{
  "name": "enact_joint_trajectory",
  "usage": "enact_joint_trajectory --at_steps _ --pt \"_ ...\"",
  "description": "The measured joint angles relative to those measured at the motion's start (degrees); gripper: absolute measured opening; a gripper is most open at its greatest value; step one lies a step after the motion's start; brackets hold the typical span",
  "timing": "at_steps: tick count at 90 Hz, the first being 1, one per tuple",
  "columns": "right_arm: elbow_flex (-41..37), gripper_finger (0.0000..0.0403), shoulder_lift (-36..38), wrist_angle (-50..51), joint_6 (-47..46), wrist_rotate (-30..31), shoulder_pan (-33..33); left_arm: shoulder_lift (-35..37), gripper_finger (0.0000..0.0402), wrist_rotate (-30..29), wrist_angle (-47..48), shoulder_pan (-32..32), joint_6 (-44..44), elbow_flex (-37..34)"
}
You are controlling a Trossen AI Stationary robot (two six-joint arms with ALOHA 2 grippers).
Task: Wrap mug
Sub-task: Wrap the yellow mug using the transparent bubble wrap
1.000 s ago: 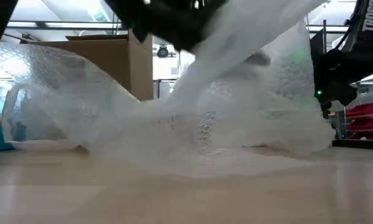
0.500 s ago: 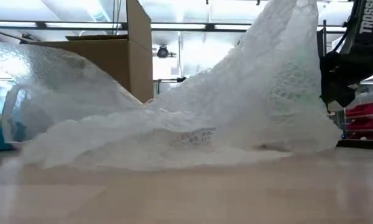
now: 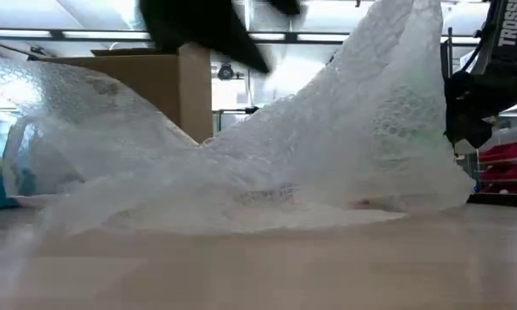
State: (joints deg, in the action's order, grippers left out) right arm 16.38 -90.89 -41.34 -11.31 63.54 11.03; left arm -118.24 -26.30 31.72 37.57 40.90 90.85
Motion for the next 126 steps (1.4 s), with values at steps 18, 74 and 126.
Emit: enact_joint_trajectory --at_steps 18,74,126 --pt "0.0 0.0 0.0 -0.11 0.02 -0.37 0.02 -6.18 0.0229 -0.03 0.09 0.83 3.02 -1.08" --pt "-0.04 0.0 -0.04 -1.29 5.87 -3.76 1.78 -3.15 0.0002 4.45 13.07 -1.56 6.56 12.06" --pt "-0.07 0.0 -0.04 -1.32 6.45 -4.8 1.84 23.31 0.0 -30.25 23.25 10.87 54.28 -3.41"
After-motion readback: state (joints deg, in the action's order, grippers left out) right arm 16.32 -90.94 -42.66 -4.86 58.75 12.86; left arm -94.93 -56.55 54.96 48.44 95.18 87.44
